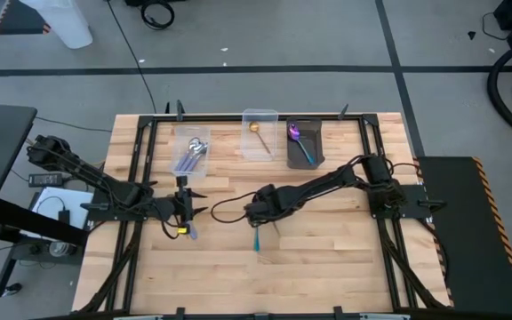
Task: Sort silverware by color (type)
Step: Put the gold spoon into the right transparent bin
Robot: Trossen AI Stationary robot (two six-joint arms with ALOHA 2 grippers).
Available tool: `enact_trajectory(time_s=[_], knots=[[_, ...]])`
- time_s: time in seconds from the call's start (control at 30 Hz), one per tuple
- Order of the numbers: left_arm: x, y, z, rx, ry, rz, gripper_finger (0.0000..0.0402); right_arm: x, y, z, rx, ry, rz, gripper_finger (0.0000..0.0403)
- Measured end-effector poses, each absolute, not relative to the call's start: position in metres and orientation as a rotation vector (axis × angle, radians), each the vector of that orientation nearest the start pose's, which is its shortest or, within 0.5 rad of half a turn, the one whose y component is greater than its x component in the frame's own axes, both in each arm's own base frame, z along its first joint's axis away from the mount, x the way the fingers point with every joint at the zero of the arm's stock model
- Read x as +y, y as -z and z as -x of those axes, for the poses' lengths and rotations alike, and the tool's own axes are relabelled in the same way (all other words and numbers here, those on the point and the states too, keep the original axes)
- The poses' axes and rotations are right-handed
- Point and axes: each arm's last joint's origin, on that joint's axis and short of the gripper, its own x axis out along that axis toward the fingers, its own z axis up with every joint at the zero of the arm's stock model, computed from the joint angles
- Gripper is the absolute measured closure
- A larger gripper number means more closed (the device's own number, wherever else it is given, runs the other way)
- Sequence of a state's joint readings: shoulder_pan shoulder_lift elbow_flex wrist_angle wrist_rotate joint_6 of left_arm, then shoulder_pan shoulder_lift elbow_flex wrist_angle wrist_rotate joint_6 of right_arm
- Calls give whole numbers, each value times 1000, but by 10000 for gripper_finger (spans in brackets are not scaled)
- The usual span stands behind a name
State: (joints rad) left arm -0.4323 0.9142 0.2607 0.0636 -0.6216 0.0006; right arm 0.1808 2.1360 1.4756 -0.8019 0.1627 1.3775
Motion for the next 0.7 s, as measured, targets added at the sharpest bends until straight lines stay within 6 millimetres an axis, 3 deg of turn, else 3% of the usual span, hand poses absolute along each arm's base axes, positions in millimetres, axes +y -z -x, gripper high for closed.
enact_trajectory(time_s=[0.37,0.7], knots=[[-54,-160,-157,520,-189,-287,230,65,-157,-398,1286,973,-754,388],[-54,-160,-157,520,-189,-286,230,60,-166,-400,1296,962,-717,388]])
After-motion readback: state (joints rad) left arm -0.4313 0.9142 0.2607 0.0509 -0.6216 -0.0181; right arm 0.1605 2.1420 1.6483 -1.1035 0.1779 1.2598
